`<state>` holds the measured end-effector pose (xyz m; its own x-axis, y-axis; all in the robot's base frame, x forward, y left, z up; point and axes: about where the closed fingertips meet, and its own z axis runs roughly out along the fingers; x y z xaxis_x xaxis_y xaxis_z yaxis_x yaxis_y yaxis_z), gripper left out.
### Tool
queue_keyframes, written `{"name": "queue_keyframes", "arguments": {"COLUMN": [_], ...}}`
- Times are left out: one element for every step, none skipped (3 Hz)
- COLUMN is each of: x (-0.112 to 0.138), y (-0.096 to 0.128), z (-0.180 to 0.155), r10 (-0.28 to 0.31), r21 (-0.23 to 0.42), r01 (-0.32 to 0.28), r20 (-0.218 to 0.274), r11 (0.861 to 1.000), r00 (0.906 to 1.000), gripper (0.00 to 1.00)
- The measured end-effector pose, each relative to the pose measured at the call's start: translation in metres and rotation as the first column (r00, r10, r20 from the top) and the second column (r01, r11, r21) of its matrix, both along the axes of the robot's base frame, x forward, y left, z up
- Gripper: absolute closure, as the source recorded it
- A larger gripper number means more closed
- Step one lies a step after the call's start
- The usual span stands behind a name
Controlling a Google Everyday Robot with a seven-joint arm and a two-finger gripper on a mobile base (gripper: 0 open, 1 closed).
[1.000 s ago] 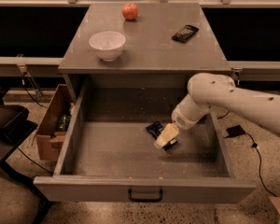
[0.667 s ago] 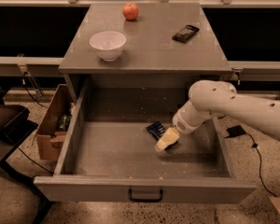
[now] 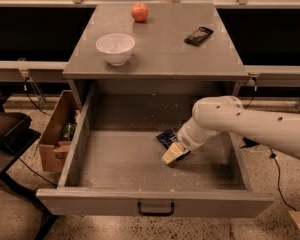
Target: Pick rxbar blueberry from top drawer and place on counter
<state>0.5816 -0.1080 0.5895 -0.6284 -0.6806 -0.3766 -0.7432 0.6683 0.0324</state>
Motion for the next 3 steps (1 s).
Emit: {"name": "queue_keyframes", "arguments": {"x": [0.0000,0.0000,0.0000], "y": [0.0000,0.0000,0.0000], "z": [0.0000,0.0000,-0.0001], "r10": [0.000,0.000,0.000], "r21": [0.000,0.000,0.000], "r01": [0.000,0.000,0.000], "r20": [0.000,0.000,0.000], "r11": [1.000,1.000,1.000], "r00": [1.0000,1.0000,1.0000], "gripper": [0.53,0.76,0.97]}}
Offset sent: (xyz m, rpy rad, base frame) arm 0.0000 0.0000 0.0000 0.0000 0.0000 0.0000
